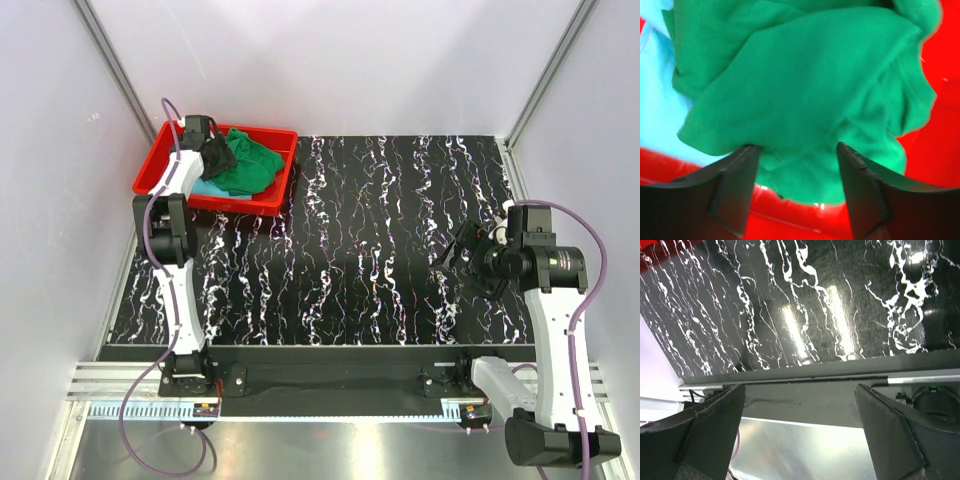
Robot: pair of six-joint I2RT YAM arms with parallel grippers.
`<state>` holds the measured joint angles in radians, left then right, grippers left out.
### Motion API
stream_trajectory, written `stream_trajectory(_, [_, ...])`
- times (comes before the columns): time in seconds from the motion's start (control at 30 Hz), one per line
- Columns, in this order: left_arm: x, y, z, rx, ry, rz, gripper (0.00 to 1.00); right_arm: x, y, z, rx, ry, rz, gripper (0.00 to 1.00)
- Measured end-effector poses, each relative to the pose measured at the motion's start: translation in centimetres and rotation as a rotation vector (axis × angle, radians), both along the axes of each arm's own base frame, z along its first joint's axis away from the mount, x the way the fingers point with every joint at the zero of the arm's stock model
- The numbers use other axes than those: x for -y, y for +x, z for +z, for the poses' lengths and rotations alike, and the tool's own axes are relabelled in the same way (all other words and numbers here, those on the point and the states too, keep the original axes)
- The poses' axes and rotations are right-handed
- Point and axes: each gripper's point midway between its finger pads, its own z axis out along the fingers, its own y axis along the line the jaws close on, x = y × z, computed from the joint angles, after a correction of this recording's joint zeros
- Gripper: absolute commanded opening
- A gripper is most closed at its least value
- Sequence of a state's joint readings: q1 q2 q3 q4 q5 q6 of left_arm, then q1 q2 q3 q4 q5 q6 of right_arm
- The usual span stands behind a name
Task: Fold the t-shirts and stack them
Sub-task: Grab the tshirt from the pile, then move the tshirt to the center of the board
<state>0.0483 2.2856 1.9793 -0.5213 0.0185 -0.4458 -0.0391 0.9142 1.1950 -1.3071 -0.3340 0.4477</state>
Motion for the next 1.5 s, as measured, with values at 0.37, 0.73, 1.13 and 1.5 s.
stream_trajectory(0.37, [-0.3,1.3,0.5,0.005,0.041,-0.025,0.00,0.0,-0.8,0.0,-0.012,0.002,0.000,1.00])
stream_trajectory(0.73, [8.4,-6.4,21.8,0.323,0.017,-0.208,0.00,0.1,2.8,-0.9,-0.025,0.008,-0.010,1.00])
stream_trajectory(1.13, [12.9,-31.3,24.5,0.426,-0.026,-0.427,0.70,-0.5,8.6,-3.4,-0.045,0.047,-0.001,1.00])
stream_trajectory(1.5, [8.7,-37.7,12.1,0.023,0.086,-0.345,0.84,-8.6,13.3,-7.4,-0.088,0.138,0.188,1.00])
